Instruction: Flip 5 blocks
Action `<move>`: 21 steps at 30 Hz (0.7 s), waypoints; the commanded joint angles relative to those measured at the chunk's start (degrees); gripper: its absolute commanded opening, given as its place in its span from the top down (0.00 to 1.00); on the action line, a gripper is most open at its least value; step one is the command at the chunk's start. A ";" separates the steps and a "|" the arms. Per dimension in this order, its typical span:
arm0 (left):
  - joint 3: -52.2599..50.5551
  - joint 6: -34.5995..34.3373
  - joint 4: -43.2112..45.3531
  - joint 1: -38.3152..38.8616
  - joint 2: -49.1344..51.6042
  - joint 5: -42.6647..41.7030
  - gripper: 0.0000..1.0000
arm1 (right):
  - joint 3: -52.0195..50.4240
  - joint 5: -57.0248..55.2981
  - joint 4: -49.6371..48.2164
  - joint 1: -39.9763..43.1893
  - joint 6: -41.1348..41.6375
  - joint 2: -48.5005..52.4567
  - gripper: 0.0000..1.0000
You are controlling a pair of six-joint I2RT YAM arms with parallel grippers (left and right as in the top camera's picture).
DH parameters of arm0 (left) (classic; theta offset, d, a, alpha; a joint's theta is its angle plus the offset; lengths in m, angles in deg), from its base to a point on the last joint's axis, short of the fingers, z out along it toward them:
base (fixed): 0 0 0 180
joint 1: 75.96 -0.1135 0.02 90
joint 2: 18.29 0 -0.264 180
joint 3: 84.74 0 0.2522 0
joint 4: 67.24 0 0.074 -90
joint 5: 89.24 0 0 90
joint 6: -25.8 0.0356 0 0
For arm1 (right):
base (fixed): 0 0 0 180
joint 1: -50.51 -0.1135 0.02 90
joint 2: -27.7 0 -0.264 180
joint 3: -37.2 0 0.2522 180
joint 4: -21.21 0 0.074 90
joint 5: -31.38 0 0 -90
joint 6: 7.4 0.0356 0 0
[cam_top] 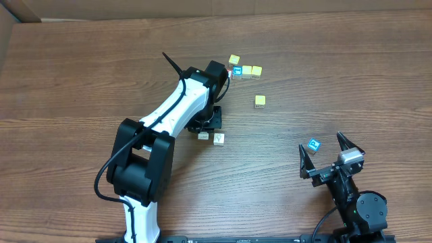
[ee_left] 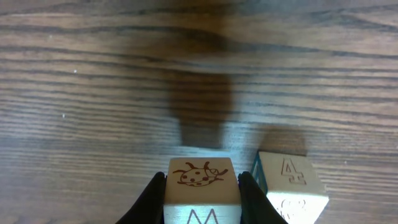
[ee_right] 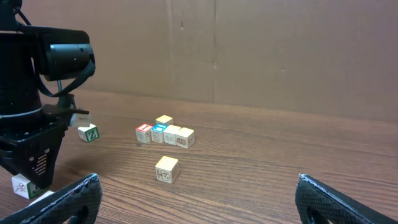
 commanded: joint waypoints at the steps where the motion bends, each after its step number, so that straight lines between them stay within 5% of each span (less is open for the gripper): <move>1: -0.66 0.02 0.92 -0.33 -1.79 0.00 0.85 | -0.59 -0.26 -0.22 0.22 -0.02 -0.39 0.00; 21: -5.42 -0.63 6.73 -0.33 -1.55 1.73 0.79 | -0.59 -0.26 -0.20 0.22 -0.02 -0.39 0.00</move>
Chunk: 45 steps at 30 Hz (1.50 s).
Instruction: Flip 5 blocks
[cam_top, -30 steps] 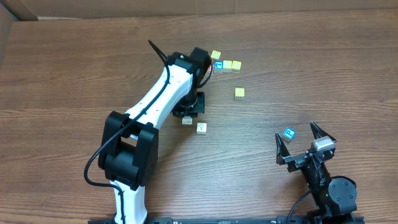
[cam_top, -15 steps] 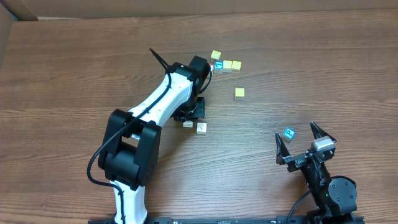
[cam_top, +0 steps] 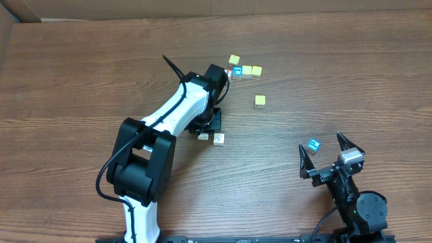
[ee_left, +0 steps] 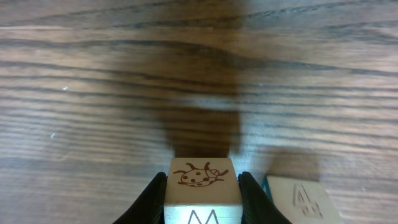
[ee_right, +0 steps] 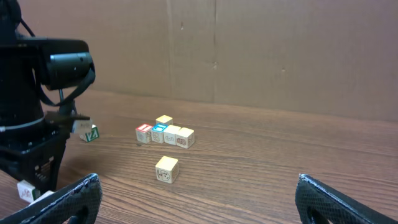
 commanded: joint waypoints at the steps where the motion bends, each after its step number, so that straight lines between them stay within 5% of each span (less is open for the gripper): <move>1: -1.68 -0.59 1.77 -0.37 -1.51 0.59 0.79 | -0.59 -0.24 -0.22 0.22 -0.07 -0.39 0.00; 4: -1.01 -0.57 2.38 -0.63 -1.53 0.11 0.75 | -0.59 -0.24 -0.22 0.22 -0.07 -0.39 0.00; 7: 0.09 -0.57 1.99 -1.05 -1.53 -0.35 0.53 | -0.59 -0.24 -0.22 0.22 -0.07 -0.39 0.00; 10: 1.77 -0.31 0.90 -1.75 -1.53 -0.31 0.43 | -0.59 -0.24 -0.22 0.22 -0.07 -0.39 0.00; 17: 6.62 -0.31 -1.33 -3.32 -1.55 -0.17 0.41 | -0.59 -0.24 -0.20 0.22 -0.07 -0.39 0.00; 20: 7.50 -0.31 -1.49 -3.45 -1.55 -0.28 0.47 | -0.59 -0.24 -0.22 0.22 -0.07 -0.39 0.00; 24: 6.69 -0.35 -2.49 -3.43 -1.40 0.57 0.85 | -0.59 -0.24 -0.22 0.22 -0.07 -0.39 0.00; 26: 5.68 -0.39 -2.29 -3.43 -1.38 0.90 0.96 | -0.59 -0.24 -0.22 0.22 -0.07 -0.39 0.00; 45: 1.01 1.44 0.98 -3.32 -1.42 -4.79 0.96 | -0.59 -0.24 -0.22 0.22 -0.07 -0.39 0.00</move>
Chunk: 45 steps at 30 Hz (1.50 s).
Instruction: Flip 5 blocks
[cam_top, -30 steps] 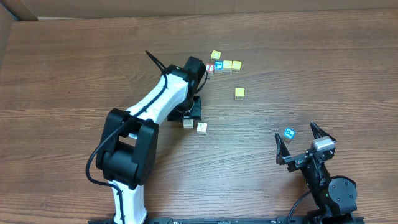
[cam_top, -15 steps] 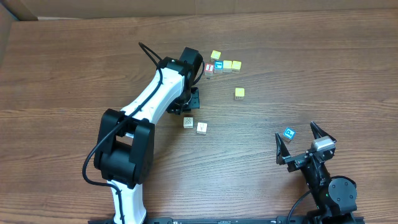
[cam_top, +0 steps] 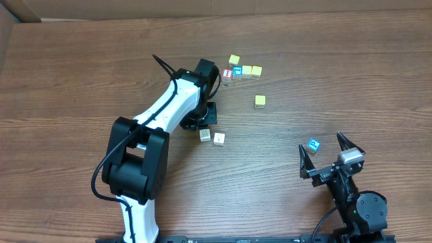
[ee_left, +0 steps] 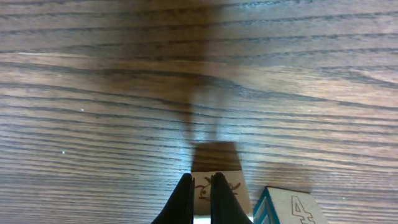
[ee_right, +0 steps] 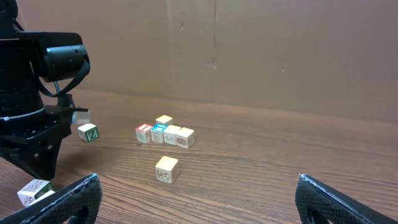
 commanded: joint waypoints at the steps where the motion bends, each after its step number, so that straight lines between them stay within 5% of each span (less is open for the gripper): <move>1: -0.24 1.09 0.24 0.00 -1.31 -1.27 0.96 | -0.59 -0.26 -0.24 0.22 -0.04 -0.39 0.00; 26: 4.63 0.59 1.18 -2.03 -9.64 -0.59 0.94 | -0.59 -0.26 -0.24 0.22 -0.04 -0.39 0.00; 34: 15.34 4.20 -3.08 -5.25 -11.37 2.73 0.70 | -0.59 -0.26 -0.24 0.22 -0.04 -0.39 0.00; 39: 16.68 7.15 1.70 -6.80 -11.37 6.62 0.28 | -0.59 -0.26 -0.24 0.22 -0.04 -0.39 0.00; 45: 16.63 7.85 5.07 -7.45 -11.28 15.39 0.10 | -0.59 -0.26 -0.22 0.22 -0.04 -0.39 0.00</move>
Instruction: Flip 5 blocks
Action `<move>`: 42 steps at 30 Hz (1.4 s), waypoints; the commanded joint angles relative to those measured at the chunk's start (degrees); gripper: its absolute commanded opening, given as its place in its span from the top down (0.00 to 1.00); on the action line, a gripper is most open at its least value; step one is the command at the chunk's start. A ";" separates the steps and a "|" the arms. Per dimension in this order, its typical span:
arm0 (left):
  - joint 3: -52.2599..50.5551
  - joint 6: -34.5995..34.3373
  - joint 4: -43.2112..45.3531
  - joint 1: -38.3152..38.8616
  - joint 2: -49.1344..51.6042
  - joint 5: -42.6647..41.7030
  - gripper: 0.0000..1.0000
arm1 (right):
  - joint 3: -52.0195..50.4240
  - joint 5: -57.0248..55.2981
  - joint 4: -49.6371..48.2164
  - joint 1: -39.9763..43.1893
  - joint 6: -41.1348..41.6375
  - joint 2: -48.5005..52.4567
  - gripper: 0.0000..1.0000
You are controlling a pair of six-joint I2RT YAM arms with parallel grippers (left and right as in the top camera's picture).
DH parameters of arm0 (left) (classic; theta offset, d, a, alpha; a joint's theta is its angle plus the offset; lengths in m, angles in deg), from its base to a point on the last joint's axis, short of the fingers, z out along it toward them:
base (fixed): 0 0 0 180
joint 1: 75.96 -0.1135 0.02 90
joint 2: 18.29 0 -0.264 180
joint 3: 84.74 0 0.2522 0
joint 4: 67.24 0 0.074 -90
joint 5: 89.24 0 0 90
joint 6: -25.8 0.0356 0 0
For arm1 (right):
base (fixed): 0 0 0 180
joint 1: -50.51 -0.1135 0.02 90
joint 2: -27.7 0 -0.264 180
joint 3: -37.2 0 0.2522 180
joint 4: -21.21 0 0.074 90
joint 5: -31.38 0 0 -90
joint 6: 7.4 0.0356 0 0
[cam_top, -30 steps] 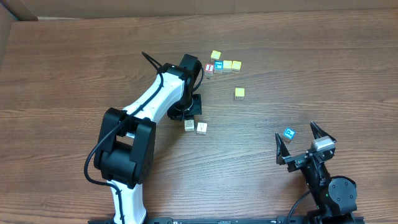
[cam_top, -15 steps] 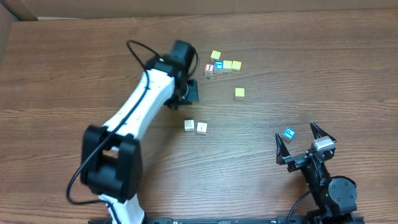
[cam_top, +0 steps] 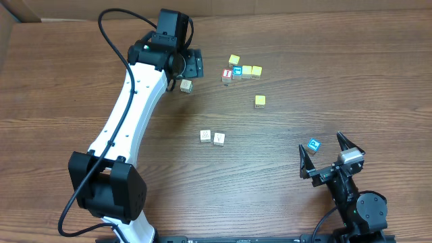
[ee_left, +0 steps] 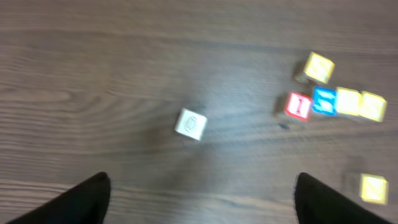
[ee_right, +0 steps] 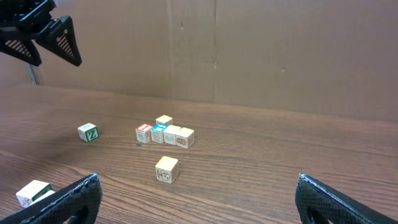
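Small wooden picture blocks lie scattered on the brown table (cam_top: pixel 351 61). My left gripper (ee_left: pixel 202 202) hangs open and empty, high over the far left part, with a lone pale block (cam_top: pixel 185 86) just in front of it. A pair of blocks (cam_top: pixel 212 137) sits mid-table. A cluster of red, blue and yellow blocks (cam_top: pixel 241 70) lies at the back, with a single yellow block (cam_top: pixel 260 100) nearer. My right gripper (ee_right: pixel 202 199) stands open and empty at the front right, beside a blue block (cam_top: pixel 314 144).
A cardboard wall (ee_right: pixel 280 50) closes off the far side of the table. The left arm (cam_top: pixel 128 121) stretches diagonally across the left half. In the right wrist view the green-marked block (ee_right: pixel 87 132) stands apart, left of the cluster.
My left gripper was shut and low at the ladybug block beside the 4 block. Now it is open, raised and far back left, over the lone pale block. The right arm has not moved.
My left gripper was shut on the ladybug block, next to the 4 block, and still held it a moment later. Then the block stood on the table beside the 4 block with the fingers shut empty. Now the gripper is away from that pair and open.
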 commanded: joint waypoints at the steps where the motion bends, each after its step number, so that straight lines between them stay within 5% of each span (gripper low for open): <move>1: 1.03 0.92 0.96 -0.85 -0.85 7.85 0.09 | -0.59 -0.26 -0.22 0.22 -0.04 -0.39 0.00; 19: 1.01 -4.87 -0.59 -20.37 -0.85 9.22 0.00 | -0.59 -0.26 -0.22 0.22 -0.04 -0.39 0.00; 42: 1.01 -4.87 -0.61 -21.73 -0.85 9.22 0.00 | -0.59 -1.20 -0.20 0.22 -0.09 -0.39 0.00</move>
